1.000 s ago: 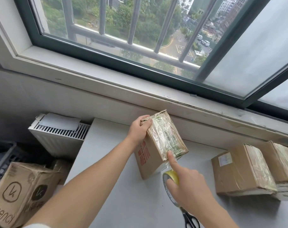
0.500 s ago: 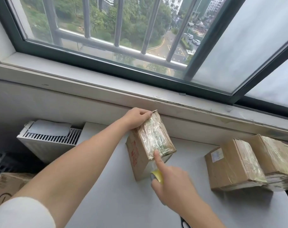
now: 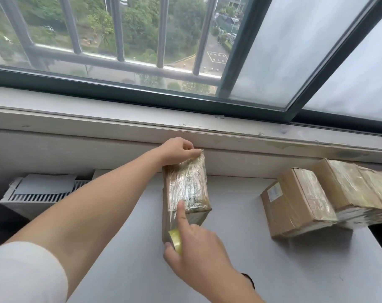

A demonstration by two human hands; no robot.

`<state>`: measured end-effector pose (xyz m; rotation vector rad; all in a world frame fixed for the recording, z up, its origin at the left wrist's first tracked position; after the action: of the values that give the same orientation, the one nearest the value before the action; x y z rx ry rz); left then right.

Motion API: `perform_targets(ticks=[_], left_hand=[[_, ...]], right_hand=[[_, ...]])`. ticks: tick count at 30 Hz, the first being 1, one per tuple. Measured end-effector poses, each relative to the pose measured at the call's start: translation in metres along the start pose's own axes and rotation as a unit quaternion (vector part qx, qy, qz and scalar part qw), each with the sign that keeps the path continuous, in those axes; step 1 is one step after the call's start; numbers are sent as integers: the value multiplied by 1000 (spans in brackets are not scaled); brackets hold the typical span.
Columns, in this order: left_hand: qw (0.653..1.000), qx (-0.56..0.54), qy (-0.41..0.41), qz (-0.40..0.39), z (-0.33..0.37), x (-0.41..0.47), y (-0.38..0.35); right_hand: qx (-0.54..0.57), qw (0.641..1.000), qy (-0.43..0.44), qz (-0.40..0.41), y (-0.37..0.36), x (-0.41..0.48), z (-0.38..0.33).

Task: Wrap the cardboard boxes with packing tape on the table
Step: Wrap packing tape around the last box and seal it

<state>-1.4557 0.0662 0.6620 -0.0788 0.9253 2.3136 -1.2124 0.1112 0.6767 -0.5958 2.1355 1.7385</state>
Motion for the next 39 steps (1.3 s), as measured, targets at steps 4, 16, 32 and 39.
perform_targets(ticks=[4, 16, 32, 39], left_hand=[[1000, 0, -17, 17, 0, 2, -1], [996, -87, 1, -19, -13, -1, -1], [989, 33, -88, 115, 4, -41, 8], [984, 161, -81, -2, -23, -90, -48]], right_hand=[[12, 1000, 13, 9, 1, 0, -1], [30, 999, 19, 18, 2, 1, -1], [109, 985, 43, 128, -13, 4, 17], [153, 972, 72, 160, -21, 4, 21]])
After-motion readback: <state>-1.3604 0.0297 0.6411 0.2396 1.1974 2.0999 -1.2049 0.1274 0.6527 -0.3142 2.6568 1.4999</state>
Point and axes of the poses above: each hand's wrist, its own x-axis towards the middle knuckle, its own y-axis out of the back of the hand, z = x × y, the point moved 7 cm from there along x, towards the middle knuckle, and after that the axes turned 6 degrees about -z, right-handed, at the moved point
